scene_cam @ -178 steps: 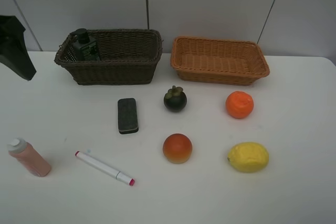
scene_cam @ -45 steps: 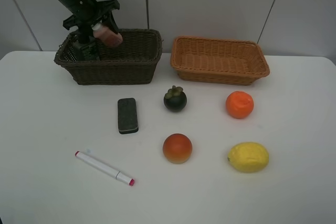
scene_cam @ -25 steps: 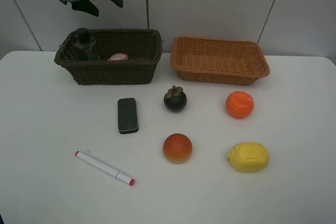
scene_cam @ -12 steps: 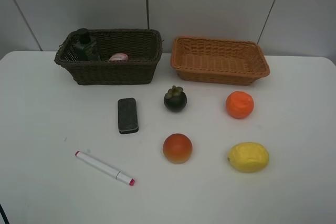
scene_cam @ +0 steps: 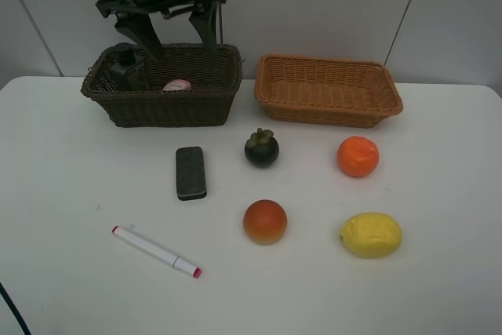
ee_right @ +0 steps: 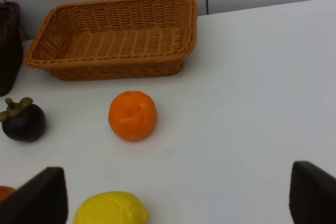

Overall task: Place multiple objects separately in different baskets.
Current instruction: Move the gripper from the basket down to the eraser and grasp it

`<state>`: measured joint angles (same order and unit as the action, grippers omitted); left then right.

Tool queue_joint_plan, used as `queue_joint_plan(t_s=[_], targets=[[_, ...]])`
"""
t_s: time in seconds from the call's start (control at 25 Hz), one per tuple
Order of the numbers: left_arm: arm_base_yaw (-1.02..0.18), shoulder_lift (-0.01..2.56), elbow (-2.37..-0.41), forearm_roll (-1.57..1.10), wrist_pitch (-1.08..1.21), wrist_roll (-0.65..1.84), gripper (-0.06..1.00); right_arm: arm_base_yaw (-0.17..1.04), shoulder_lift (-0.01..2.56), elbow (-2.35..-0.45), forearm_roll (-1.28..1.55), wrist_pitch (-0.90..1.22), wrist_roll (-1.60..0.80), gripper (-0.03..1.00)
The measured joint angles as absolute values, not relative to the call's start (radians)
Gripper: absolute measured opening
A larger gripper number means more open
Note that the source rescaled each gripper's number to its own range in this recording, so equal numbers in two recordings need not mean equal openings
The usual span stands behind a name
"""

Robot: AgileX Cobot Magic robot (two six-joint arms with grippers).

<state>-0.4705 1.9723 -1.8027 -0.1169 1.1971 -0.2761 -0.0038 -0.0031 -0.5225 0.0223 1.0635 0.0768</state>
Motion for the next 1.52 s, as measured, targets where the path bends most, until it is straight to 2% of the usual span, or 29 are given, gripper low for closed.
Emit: queue_joint_plan(t_s=[0.16, 0.32, 0.8, 1.52], targets=[[-0.549, 2.012, -1.722, -0.094, 1.199, -0.341, 1.0, -0.004, -0.003, -0.522, 0.022, 1.063, 0.077, 0.99], [-0.577, 2.083, -1.684, -0.094, 1.199, -0.371, 1.0, -0.004, -0.003, -0.522, 0.022, 1.063, 0.077, 0.99], [-0.573, 2.226, -1.676, -0.03, 1.2, -0.486, 1.0, -0.004, -0.003, -0.522, 0.022, 1.063, 0.077, 0.99], [-0.554, 2.354, -1.676, 0.0, 1.148, -0.502, 1.0, -0.004, -0.003, -0.522, 0.022, 1.063, 0.077, 0.99]])
